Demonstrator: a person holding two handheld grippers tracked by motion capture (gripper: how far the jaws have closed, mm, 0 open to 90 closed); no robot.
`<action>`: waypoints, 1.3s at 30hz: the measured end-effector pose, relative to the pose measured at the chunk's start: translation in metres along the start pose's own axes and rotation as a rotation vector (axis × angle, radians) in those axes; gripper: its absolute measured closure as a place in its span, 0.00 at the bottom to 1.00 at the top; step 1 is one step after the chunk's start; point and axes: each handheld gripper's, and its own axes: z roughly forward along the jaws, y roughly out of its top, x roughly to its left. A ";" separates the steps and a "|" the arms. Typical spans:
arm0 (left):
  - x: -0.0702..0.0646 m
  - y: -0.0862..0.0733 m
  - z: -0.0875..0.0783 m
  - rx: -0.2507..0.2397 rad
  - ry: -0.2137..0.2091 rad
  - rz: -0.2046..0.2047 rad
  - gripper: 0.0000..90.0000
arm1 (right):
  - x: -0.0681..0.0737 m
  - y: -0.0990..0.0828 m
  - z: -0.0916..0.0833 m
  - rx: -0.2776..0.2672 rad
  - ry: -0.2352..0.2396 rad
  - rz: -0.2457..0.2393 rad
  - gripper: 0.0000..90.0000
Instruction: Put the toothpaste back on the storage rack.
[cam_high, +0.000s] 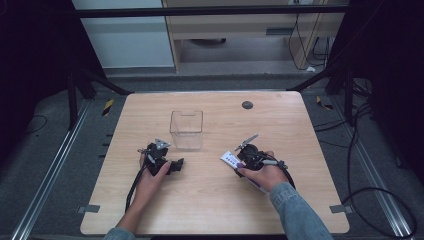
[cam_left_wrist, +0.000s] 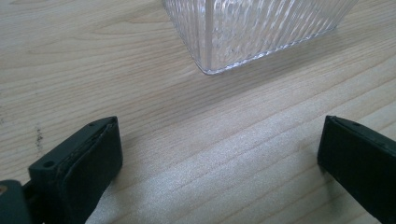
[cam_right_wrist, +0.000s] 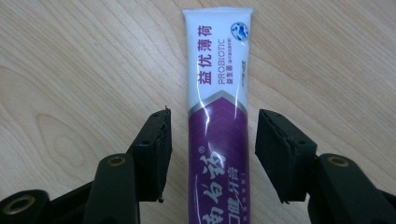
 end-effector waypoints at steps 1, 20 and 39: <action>0.000 0.000 0.000 0.000 0.000 0.000 0.00 | 0.000 0.000 0.000 0.000 0.000 0.000 0.51; 0.000 0.000 0.000 0.001 -0.001 0.001 0.00 | -0.004 0.010 0.017 0.064 0.020 0.032 0.57; 0.000 0.000 0.000 0.001 -0.001 0.002 0.00 | -0.004 0.014 0.019 0.096 0.015 0.027 0.61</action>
